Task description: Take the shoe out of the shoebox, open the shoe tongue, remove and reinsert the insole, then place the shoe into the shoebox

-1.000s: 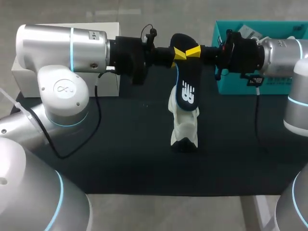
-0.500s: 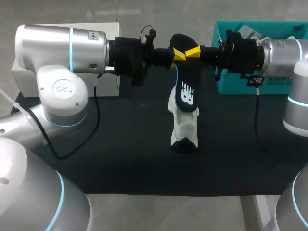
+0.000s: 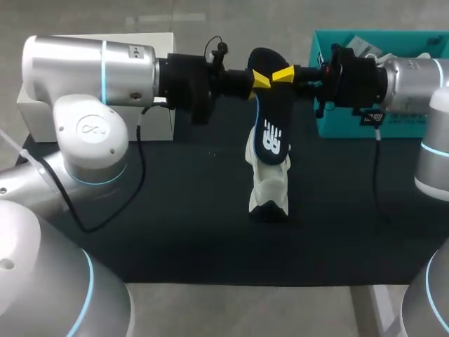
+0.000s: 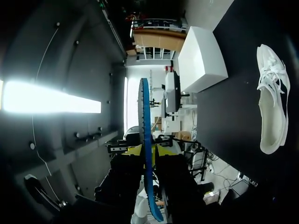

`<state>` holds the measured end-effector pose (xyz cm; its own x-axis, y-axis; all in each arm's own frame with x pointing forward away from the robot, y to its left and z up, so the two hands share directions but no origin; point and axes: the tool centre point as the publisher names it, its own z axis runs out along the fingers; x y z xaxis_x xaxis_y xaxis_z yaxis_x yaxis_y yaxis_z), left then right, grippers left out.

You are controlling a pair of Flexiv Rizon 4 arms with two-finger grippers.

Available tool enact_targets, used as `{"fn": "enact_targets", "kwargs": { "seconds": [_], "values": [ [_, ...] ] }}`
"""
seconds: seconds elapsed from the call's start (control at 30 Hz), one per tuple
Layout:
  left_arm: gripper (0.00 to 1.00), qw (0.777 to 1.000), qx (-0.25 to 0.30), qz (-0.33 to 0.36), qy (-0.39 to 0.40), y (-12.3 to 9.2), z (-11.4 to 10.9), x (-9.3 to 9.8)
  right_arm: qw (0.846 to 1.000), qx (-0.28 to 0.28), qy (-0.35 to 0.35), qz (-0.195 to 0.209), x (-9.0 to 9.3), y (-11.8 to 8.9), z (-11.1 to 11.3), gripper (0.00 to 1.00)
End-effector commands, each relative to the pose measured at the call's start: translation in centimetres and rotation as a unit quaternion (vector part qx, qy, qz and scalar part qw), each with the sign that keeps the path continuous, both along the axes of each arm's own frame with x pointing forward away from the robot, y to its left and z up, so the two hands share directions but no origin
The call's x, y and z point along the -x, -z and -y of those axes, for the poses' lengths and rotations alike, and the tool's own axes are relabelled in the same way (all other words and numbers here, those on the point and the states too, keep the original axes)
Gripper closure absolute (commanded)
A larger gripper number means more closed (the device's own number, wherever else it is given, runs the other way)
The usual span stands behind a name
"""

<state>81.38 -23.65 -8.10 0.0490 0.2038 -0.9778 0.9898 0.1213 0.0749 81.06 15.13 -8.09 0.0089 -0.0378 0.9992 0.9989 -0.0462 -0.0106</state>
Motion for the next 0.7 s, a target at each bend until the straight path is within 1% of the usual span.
{"fn": "enact_targets", "kwargs": {
  "seconds": [0.03, 0.2, 0.33, 0.47, 0.57, 0.63, 0.7],
  "values": [
    [1.0, 1.0, -0.001, -0.001, 0.001, -0.2, -0.3, 0.2, 1.0, 0.005, 0.005, -0.005, 0.4, 0.1, 0.5, 0.0],
    [1.0, 1.0, -0.003, -0.006, 0.002, 0.1, -0.5, 0.3, 1.0, 0.024, 0.009, -0.009, 0.8, 0.0, 1.6, 0.0],
    [1.0, 1.0, -0.003, -0.01, 0.002, 0.1, -0.5, 0.4, 0.999, 0.051, 0.014, -0.012, 1.2, 0.0, 3.1, 0.0],
    [1.0, 1.0, -0.002, -0.014, 0.001, 0.0, -0.4, 0.6, 0.995, 0.103, 0.008, -0.015, 1.9, 0.2, 5.4, 0.0],
    [1.0, 1.0, -0.001, -0.018, -0.001, 0.0, -0.5, 0.7, 0.986, 0.164, -0.013, 0.006, 2.3, 0.1, 7.4, 0.0],
    [1.0, 1.0, -0.002, -0.02, 0.0, -0.1, -0.6, 0.9, 0.982, 0.187, -0.031, 0.011, 2.4, 0.1, 8.3, 0.0],
    [1.0, 1.0, -0.004, -0.022, 0.002, -0.2, -0.7, 1.1, 0.978, 0.205, -0.045, 0.019, 2.2, 0.1, 8.8, 0.0]
  ]
}}
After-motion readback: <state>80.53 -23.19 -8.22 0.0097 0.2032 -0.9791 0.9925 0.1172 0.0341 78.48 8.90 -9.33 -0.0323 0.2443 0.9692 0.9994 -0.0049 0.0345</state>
